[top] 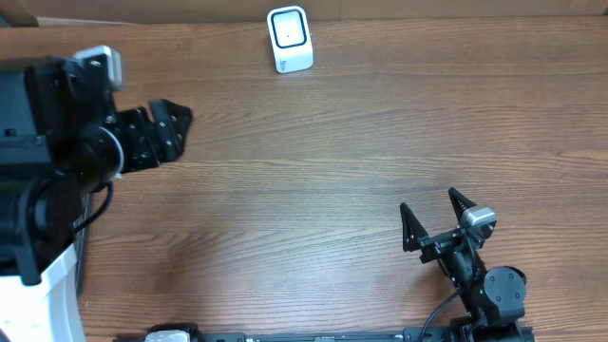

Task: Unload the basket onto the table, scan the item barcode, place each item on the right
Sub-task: 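Move the left gripper over the grey basket and reach inside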

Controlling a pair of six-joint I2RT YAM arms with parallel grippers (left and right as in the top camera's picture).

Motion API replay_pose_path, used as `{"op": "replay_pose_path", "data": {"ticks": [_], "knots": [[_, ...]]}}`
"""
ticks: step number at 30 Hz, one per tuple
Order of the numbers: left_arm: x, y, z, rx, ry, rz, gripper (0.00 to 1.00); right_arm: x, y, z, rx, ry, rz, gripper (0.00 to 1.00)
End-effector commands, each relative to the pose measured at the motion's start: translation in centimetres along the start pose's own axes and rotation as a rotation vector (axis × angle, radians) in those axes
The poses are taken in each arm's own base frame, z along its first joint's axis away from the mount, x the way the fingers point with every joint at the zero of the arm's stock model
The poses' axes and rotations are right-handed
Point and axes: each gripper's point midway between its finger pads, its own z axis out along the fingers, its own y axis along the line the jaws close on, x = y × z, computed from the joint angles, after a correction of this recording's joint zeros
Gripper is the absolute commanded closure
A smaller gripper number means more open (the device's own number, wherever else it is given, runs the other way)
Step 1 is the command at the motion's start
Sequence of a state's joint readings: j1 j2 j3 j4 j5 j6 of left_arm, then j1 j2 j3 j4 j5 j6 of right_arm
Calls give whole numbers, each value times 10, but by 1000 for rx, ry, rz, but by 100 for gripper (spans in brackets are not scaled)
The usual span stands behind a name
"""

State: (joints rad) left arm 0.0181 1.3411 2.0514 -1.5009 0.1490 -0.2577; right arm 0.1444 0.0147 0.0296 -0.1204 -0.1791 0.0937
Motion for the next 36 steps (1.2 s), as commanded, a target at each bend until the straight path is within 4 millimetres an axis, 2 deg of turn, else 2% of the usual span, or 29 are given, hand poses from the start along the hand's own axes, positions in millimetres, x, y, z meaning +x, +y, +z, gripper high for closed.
{"op": "replay_pose_path", "data": {"ticks": [1, 6, 11, 16, 21, 31, 36], "knots": [[-24, 23, -33, -139, -156, -97, 18, -5, 0, -1, -1, -19, -8, 0], [-46, 56, -69, -257, -309, -239, 17, -5, 0, -1, -1, -19, -8, 0], [-44, 116, -86, -404, -348, -441, 18, -5, 0, -1, -1, -19, -8, 0], [-32, 157, -73, -419, -270, -643, 21, -5, 0, -1, -1, -19, -8, 0], [-10, 210, -60, -559, -164, -779, 22, -5, 1, -1, -2, -19, -8, 0], [17, 269, -42, -650, -67, -932, 23, -5, 1, -1, -2, -19, -8, 0], [43, 298, -31, -691, 17, -980, 22, -4, 1, -1, -6, -18, -8, 0]]}}
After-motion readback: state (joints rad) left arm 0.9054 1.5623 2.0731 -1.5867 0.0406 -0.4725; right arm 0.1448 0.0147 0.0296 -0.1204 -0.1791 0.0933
